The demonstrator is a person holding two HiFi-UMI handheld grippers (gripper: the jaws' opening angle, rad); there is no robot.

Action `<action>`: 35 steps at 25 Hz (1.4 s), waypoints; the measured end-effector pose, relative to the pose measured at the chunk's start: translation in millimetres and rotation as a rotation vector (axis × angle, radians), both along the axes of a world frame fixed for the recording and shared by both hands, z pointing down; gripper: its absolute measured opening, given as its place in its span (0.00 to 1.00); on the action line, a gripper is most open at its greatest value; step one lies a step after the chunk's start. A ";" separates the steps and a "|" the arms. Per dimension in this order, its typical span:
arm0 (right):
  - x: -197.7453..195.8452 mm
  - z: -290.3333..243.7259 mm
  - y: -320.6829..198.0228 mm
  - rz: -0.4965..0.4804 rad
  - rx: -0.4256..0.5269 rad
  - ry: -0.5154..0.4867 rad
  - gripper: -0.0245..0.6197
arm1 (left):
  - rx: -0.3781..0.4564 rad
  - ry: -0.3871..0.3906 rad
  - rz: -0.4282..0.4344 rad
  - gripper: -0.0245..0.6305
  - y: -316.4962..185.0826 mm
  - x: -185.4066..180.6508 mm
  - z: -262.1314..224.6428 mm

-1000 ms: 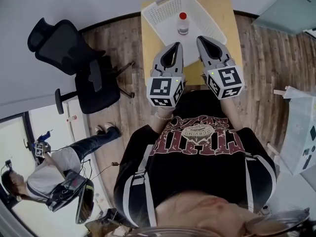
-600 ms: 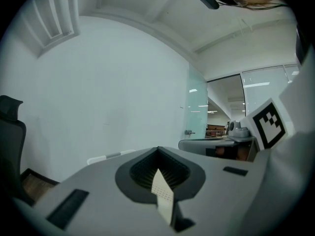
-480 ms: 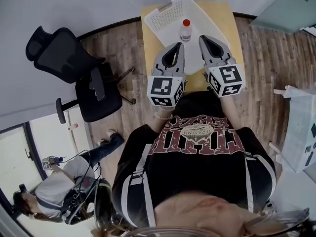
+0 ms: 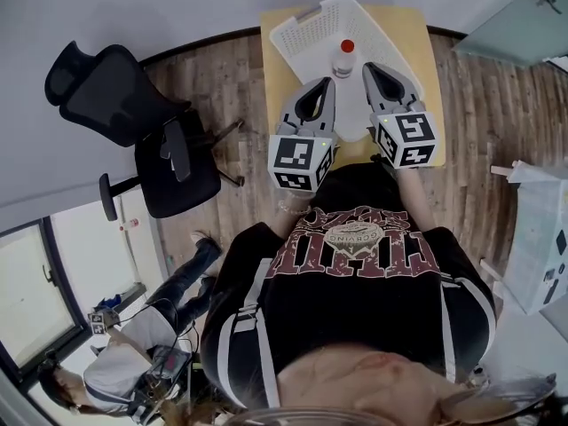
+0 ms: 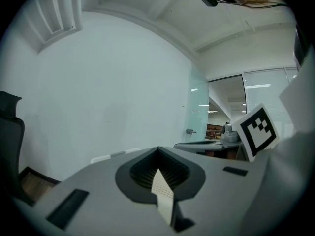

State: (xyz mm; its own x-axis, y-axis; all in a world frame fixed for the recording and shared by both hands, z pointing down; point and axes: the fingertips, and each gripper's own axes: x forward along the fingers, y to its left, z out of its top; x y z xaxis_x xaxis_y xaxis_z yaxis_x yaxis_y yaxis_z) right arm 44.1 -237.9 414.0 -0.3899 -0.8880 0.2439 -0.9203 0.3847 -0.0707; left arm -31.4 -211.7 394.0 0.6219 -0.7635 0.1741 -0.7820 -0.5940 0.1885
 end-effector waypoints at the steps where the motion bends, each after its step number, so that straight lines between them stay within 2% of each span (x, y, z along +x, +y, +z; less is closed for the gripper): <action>1: -0.3 1.9 -2.1 0.000 -0.004 0.002 0.07 | -0.003 0.001 -0.001 0.11 -0.9 -0.7 1.3; 15: 1.0 47.5 -45.1 0.014 -0.120 0.081 0.07 | -0.022 -0.004 -0.022 0.11 -17.3 -11.1 11.1; 28: -8.0 80.0 -73.8 -0.028 -0.204 0.125 0.07 | -0.054 0.006 -0.083 0.11 -30.0 -31.4 20.2; 31: -11.6 86.7 -78.2 -0.035 -0.223 0.136 0.15 | -0.060 0.009 -0.095 0.11 -32.4 -36.2 22.5; 35: -13.8 94.9 -83.3 -0.036 -0.243 0.156 0.19 | -0.066 0.012 -0.106 0.11 -34.2 -40.8 24.8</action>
